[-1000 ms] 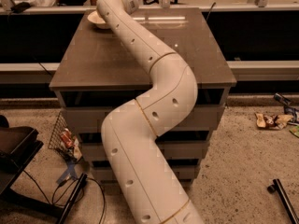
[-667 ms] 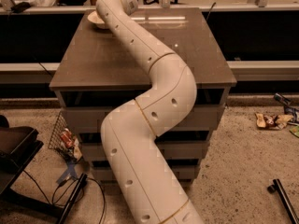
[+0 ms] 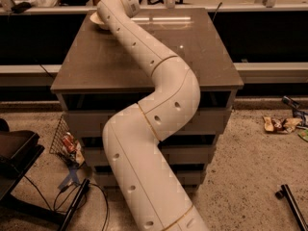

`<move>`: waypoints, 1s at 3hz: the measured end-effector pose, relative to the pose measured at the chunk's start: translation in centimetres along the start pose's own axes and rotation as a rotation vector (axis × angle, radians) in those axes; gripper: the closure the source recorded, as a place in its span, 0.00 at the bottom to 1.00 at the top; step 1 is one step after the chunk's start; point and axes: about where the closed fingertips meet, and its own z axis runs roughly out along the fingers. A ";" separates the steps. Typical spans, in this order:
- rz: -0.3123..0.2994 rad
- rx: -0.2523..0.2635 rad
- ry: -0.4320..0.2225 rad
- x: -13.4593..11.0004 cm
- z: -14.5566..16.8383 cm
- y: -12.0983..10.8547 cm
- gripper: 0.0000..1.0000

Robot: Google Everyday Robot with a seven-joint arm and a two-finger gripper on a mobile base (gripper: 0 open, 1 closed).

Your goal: Place sponge into paper bowl

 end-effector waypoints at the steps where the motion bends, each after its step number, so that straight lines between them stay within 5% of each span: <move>1: 0.000 -0.002 0.003 0.2 0.2 0.2 0.60; 3: -0.001 -0.004 0.009 0.6 0.4 0.4 0.13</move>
Offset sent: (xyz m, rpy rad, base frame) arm 0.0002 0.0011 -0.0027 -0.0010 0.0030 0.0009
